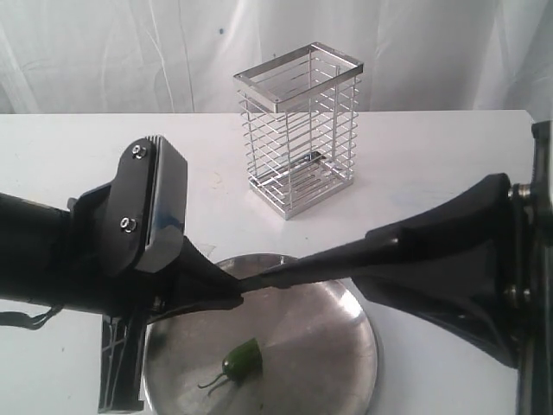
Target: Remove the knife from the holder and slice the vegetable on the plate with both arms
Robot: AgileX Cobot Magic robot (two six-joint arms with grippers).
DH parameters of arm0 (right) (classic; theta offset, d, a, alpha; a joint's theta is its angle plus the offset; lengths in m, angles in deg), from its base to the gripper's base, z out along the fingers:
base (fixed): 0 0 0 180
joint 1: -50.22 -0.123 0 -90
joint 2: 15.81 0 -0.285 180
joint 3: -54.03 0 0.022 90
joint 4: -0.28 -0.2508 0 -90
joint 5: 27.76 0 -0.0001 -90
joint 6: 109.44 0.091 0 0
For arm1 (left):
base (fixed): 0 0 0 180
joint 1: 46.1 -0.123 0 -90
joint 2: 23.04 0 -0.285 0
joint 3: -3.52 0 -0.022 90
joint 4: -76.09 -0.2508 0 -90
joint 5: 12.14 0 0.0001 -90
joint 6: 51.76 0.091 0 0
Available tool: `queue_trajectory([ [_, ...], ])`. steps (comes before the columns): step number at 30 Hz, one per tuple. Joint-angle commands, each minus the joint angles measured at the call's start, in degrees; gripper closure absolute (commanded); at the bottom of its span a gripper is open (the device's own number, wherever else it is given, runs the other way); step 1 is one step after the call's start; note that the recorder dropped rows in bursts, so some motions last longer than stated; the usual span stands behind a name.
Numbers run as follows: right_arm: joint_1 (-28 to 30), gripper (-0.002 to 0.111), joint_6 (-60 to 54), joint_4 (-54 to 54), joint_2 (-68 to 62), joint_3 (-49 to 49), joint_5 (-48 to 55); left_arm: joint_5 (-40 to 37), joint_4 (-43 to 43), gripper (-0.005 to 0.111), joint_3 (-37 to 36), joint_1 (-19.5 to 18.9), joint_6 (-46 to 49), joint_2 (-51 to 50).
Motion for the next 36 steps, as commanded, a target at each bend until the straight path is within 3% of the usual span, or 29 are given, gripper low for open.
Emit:
queue_trajectory([
  [1, 0.12, 0.093, 3.44, 13.62, 0.42, -0.24, 11.52, 2.11, -6.71, 0.106, -0.34, 0.24, -7.73, 0.25],
  [2, 0.12, 0.083, 7.44, 21.18, 0.42, -0.24, 14.07, 2.35, -11.62, 0.106, -0.34, 0.24, -11.02, 0.25],
  [4, 0.12, 0.075, 10.19, 26.39, 0.42, -0.24, 15.92, 2.46, -16.13, 0.106, -0.34, 0.24, -15.01, 0.25],
  [9, 0.12, 0.074, 9.40, 26.57, 0.42, -0.40, 16.18, 2.46, -17.58, 0.106, -0.34, 0.24, -15.93, 0.25],
  [14, 0.12, 0.060, 2.49, 26.34, -5.19, -6.61, 18.51, 0.26, -31.28, 0.106, -0.34, 0.24, -22.96, 0.15],
  [18, -2.51, 0.060, -0.60, 24.95, -12.13, -10.33, 21.89, -0.68, -38.29, 0.106, -0.34, 0.24, -29.06, 0.15],
  [28, -11.63, 0.060, -1.14, 28.51, -25.01, -15.18, 22.09, -0.67, -39.15, 0.106, -0.23, 0.24, -30.43, -1.82],
  [36, -12.60, 0.060, -1.31, 30.43, -30.59, -16.17, 19.12, -0.85, -39.15, 0.106, 0.23, 0.24, -30.53, -2.72],
])
